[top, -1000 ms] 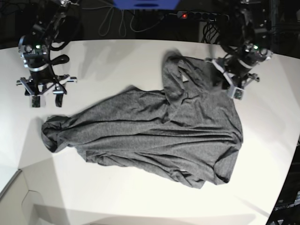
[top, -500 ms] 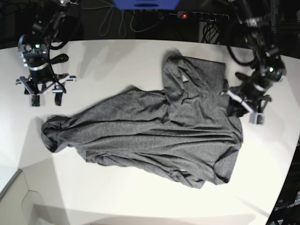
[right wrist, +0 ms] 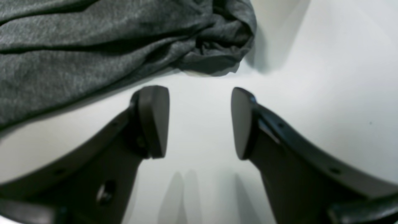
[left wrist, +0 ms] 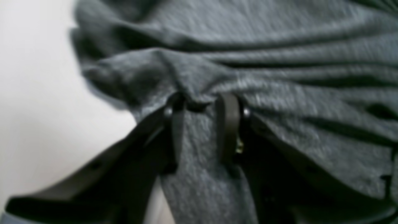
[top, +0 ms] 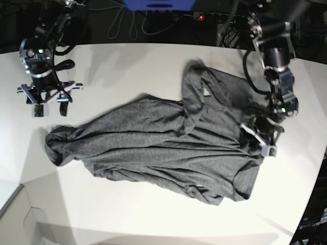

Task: Layout the t-shirt on the table in an organized manner, then fold the t-shirt properly
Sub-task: 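Grasp the shirt hem corner with the left gripper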

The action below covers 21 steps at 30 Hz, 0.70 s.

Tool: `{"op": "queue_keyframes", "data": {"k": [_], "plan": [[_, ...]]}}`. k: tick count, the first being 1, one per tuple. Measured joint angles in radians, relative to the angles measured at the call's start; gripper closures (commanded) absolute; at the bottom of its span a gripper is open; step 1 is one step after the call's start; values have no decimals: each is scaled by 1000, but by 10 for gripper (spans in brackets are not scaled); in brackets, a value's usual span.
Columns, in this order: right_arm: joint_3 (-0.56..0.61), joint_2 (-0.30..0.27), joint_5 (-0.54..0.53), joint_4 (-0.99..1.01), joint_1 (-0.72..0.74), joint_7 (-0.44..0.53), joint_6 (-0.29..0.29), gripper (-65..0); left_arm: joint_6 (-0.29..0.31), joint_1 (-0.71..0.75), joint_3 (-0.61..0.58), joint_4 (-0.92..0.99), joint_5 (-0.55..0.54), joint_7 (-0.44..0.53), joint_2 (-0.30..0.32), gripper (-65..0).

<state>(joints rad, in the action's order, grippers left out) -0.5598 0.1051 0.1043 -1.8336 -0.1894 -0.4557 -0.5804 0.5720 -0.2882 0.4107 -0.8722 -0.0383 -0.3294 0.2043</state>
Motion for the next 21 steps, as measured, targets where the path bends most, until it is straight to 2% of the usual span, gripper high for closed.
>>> {"op": "queue_keyframes", "data": {"k": [3, 7, 14, 18, 21], "plan": [[0, 0, 0, 0, 0, 1, 0, -320, -23, -75, 0, 59, 39, -34, 16, -186], [-2, -18, 0, 0, -2, 1, 0, -320, -23, -127, 0, 95, 54, -60, 37, -186], [0, -20, 3, -1, -3, 1, 0, -320, -20, -291, -2, 111, 42, -42, 31, -186], [-3, -20, 3, -1, -3, 0, 0, -320, -26, -315, 1, 64, 47, -120, 10, -186], [1, -19, 3, -13, -12, 1, 0, -325, -14, -266, 0, -62, 38, -213, -16, -186]]}}
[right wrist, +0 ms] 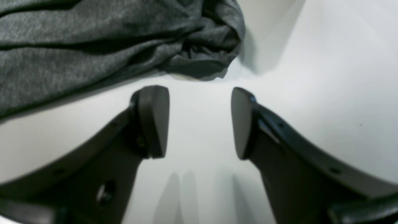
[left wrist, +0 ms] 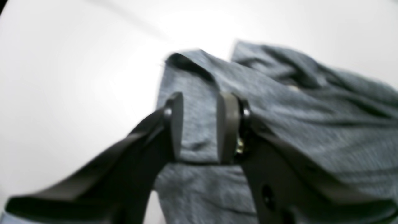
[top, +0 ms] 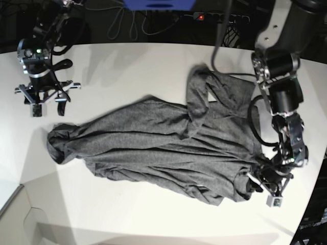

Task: Layout the t-shirt on the table in an organized manner, then fold the t-shirt properly
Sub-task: 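Grasp the shirt hem corner with the left gripper, then pull the hem corner with the left gripper away from the right gripper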

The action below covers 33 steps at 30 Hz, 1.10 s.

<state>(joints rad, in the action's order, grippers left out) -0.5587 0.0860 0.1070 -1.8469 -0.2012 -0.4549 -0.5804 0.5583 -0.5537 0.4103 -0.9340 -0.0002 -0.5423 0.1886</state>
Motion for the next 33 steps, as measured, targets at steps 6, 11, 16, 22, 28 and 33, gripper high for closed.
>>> {"op": "queue_keyframes", "data": {"k": [6, 11, 16, 22, 28, 33], "plan": [[81, -5, 0, -91, -6, 7, 0, -326, -4, 254, 11, -238, 5, -45, -8, -186], [238, -35, 3, -78, 20, -6, -3, -326, -1, 338, 6, -195, -56, -62, -41, -186], [399, -90, -3, 44, 114, 8, -9, -326, -1, 309, 6, -103, -82, 16, -36, -186], [426, -95, 9, 279, 183, 4, -8, -326, 3, 279, 5, 51, -119, 206, 7, -186], [423, -143, 8, 400, 184, 11, -1, -326, 15, 174, 7, 246, -130, 255, 66, -186], [371, -157, -16, 421, 149, 39, -1, -326, 13, 134, 4, 318, -114, 319, 82, -186]]}}
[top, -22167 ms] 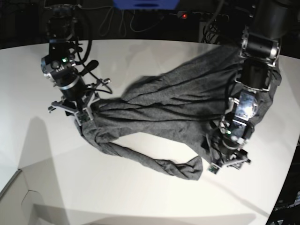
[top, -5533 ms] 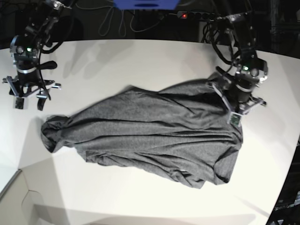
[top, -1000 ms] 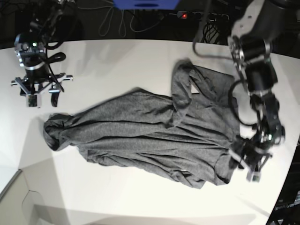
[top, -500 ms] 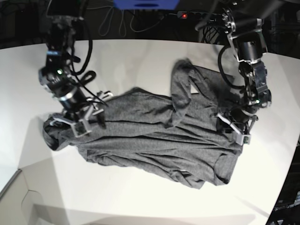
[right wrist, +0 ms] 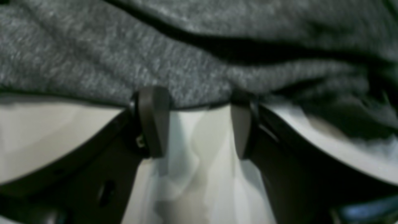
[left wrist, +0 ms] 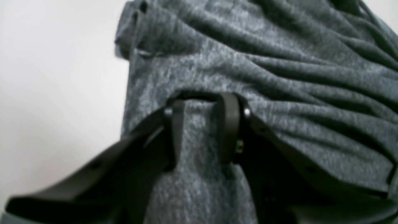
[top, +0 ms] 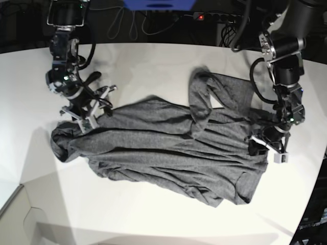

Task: Layout the t-shirt on the table in an organized manner, then fold the t-shirt properly
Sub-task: 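Pull the hem corner with the left gripper away from the right gripper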

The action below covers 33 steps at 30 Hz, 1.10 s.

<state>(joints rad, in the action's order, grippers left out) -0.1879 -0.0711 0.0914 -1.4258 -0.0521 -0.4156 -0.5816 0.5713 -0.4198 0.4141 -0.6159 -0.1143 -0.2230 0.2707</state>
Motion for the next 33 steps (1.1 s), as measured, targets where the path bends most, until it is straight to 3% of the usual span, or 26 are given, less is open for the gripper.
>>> {"op": "queue_keyframes", "data": {"k": [7, 12, 15, 18, 20, 25, 30, 33], "plan": [[-119, -3, -21, -19, -66, 37, -2, -326, -11, -27, -4, 5, 18, -31, 0, -186], [-166, -5, 19, -130, -116, -35, -5, -326, -11, -29, 1, 5, 17, -37, 10, -186], [-165, 22, 21, -225, -129, -34, -5, -326, -12, -17, 1, -32, 23, -61, 8, -186], [-156, 55, 5, -286, -118, -17, -6, -326, -18, 26, 1, -153, 21, -76, 0, -186], [-158, 65, 6, -298, -121, -22, -5, -326, -20, 62, 2, -262, 1, -175, -1, -186], [-159, 69, 9, -293, -124, -32, -5, -326, -17, 159, 2, -552, -174, -307, 3, -186], [-159, 74, 9, -296, -130, -31, -6, -324, -24, 329, 0, -841, -196, -398, -2, -186], [-163, 74, 8, -297, -132, -35, -5, -323, -21, 441, -5, -873, -183, -401, -37, -186]]}}
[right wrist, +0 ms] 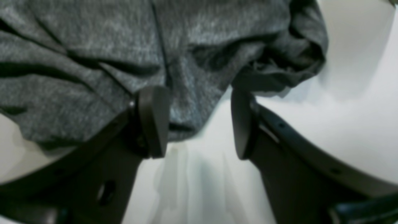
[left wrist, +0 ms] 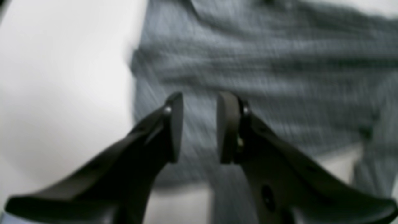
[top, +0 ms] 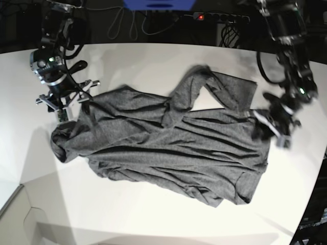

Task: Layout the t-shirt on the table in an organized manner, then fold the t-shirt properly
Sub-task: 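Pull the hem corner with the left gripper away from the right gripper, then grasp the shirt edges with both grippers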

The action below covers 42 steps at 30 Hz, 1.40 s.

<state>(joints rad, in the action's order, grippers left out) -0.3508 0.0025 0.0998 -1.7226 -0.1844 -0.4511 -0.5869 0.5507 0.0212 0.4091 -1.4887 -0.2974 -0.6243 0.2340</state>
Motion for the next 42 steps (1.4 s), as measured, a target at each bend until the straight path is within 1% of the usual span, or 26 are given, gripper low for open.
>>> {"op": "queue_keyframes", "data": {"k": [1, 3, 5, 7, 12, 15, 17, 20, 27, 37, 39, 40, 41, 42], "plan": [[0, 0, 1, 0, 0, 0, 0, -323, 3, 20, -1, 0, 2, 6, -5, -186], [0, 0, 0, 0, 1, 0, 0, -323, 3, 33, -5, 13, 11, 64, 2, -186], [0, 0, 1, 0, 0, -1, 0, -323, -1, 17, -3, 45, 65, 101, 7, -186], [0, 0, 0, 0, -2, 0, 0, -322, -1, 17, -3, 66, 131, 105, 5, -186], [2, 0, 1, 0, -16, -6, 0, -322, -1, 26, -2, 77, 230, 147, 4, -186], [-1, 0, 0, 0, -13, 1, 0, -322, -1, 18, -5, 77, 326, 177, 4, -186], [-1, 0, 0, 0, -13, -1, 0, -322, 2, 13, -7, 78, 401, 176, 4, -186], [-3, 0, 0, 0, -14, 0, 0, -322, 3, -3, -35, 134, 467, 189, 10, -186], [-3, 0, 1, 1, -13, -1, 0, -322, 3, 0, -32, 155, 481, 219, 7, -186], [-3, 0, 0, 2, -13, -1, 0, -322, 3, 0, -39, 171, 481, 218, 10, -183], [-3, 0, 0, 2, -13, -1, 0, -322, 3, -1, -39, 195, 471, 248, 10, -179], [-3, 0, 0, 2, -13, -1, 0, -322, 2, -2, -39, 201, 469, 250, 10, -172], [-3, 0, 0, 2, -13, -1, 0, -322, 2, -5, -39, 205, 469, 252, 10, -151], [-3, 0, 0, 2, -13, -1, 0, -322, 2, -5, -39, 208, 469, 254, 10, -110]]}}
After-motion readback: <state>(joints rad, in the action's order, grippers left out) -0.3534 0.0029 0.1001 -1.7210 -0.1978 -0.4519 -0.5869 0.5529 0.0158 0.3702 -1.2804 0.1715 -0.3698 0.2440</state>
